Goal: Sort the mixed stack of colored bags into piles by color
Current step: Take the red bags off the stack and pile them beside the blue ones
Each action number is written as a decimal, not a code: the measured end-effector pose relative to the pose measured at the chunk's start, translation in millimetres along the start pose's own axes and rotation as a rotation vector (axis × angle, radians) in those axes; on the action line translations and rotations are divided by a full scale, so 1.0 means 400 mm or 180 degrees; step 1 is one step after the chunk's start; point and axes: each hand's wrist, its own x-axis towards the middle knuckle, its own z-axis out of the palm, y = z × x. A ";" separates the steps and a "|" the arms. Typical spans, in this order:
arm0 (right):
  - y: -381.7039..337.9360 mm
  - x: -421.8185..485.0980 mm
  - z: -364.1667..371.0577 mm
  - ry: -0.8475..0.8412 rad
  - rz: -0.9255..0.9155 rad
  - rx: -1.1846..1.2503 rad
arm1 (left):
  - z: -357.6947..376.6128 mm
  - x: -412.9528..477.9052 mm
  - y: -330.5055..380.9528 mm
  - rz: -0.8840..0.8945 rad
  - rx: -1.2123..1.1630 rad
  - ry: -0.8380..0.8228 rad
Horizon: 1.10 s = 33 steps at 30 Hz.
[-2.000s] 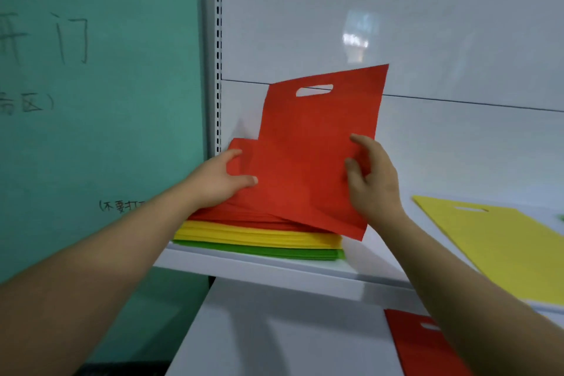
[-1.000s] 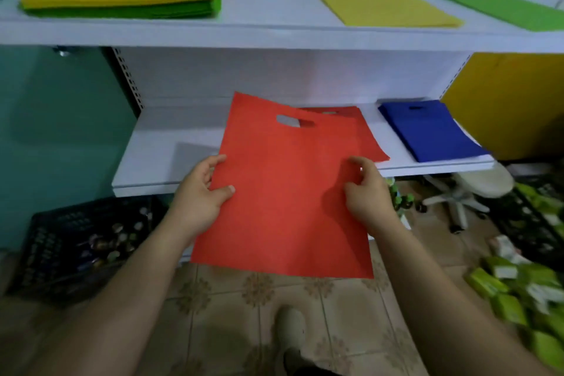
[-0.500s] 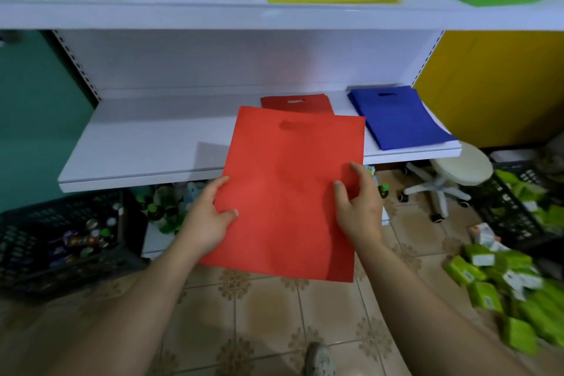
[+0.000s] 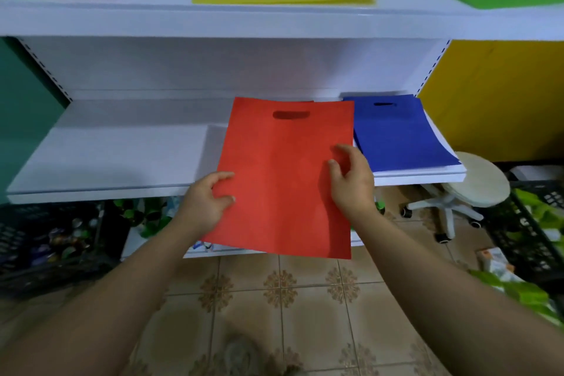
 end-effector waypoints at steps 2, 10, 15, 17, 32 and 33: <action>0.007 0.054 0.019 -0.0090 0.0317 0.0260 | -0.002 0.052 -0.002 0.0106 0.0325 0.0169; 0.078 0.288 0.106 -0.0580 0.0579 0.0027 | 0.031 0.304 -0.026 0.0159 0.0721 -0.0003; 0.153 0.442 0.171 -0.0585 0.0433 -0.0323 | 0.099 0.451 -0.070 0.0064 0.1419 -0.0574; 0.185 0.502 0.201 -0.0626 0.0350 -0.0488 | 0.135 0.503 -0.083 0.0123 0.1586 -0.0417; 0.305 0.562 0.276 -0.1764 -0.0055 -0.1927 | 0.242 0.500 -0.142 0.0064 0.2988 -0.0755; 0.299 0.560 0.272 -0.1799 -0.0049 -0.1920 | 0.243 0.495 -0.131 0.0050 0.2942 -0.0776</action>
